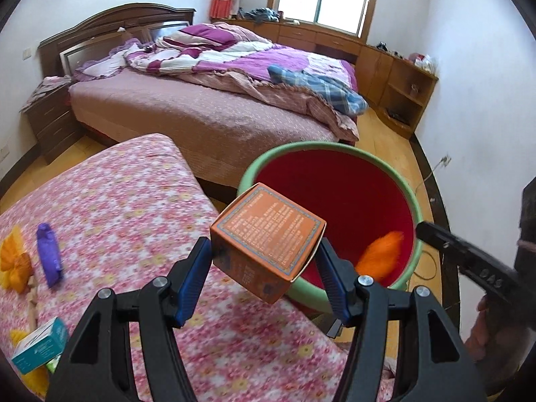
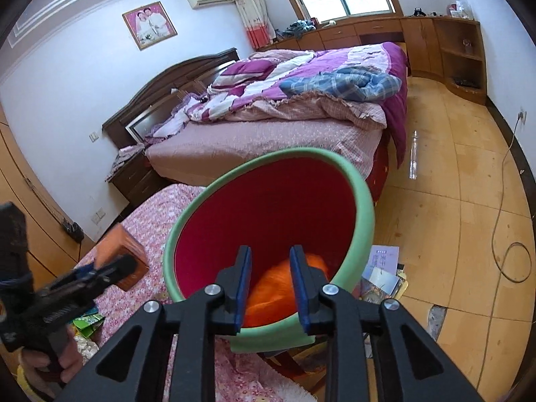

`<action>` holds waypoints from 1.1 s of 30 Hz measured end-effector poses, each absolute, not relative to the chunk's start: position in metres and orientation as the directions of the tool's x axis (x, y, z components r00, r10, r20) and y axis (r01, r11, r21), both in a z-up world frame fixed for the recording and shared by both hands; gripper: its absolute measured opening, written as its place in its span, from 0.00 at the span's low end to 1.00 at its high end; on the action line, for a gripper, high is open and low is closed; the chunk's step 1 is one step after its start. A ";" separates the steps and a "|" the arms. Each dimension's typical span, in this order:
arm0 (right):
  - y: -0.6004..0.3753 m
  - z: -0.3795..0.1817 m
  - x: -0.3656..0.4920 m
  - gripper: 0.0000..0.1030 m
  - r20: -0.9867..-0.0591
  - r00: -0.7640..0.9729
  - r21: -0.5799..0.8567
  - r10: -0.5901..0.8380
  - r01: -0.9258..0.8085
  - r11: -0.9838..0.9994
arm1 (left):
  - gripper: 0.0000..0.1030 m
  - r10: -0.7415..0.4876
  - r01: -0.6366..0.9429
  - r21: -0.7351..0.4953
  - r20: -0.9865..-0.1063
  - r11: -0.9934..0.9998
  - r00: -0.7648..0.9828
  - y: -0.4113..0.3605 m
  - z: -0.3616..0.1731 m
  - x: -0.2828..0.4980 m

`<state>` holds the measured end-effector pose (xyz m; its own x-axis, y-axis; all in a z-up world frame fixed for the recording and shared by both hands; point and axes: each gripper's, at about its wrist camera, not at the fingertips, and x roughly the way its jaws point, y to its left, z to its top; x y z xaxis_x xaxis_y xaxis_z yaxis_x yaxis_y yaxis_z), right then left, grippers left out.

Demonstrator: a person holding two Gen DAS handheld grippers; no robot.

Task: Collect trash
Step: 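Carry both items over the red bucket and open both grippers to drop them, then move both open grippers back from the bucket to the bed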

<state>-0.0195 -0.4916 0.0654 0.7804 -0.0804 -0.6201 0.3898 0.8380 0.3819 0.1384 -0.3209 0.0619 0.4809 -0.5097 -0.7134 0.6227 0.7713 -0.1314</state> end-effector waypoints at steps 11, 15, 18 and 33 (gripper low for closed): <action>-0.497 0.069 -0.035 0.33 -0.593 0.801 0.406 -0.084 0.387 0.828 | 0.66 -0.515 0.663 -0.132 -0.746 0.737 0.423 -0.358 0.046 0.148; -0.498 0.070 -0.038 0.37 -0.587 0.806 0.421 -0.079 0.388 0.820 | 0.67 -0.532 0.678 -0.120 -0.723 0.725 0.441 -0.359 0.053 0.143; -0.496 0.072 -0.039 0.38 -0.584 0.808 0.420 -0.081 0.386 0.821 | 0.67 -0.538 0.678 -0.116 -0.711 0.726 0.453 -0.357 0.059 0.141; -0.465 0.085 -0.046 0.50 -0.575 0.817 0.433 -0.041 0.346 0.832 | 0.67 -0.501 0.611 -0.131 -0.715 0.781 0.488 -0.296 0.082 0.116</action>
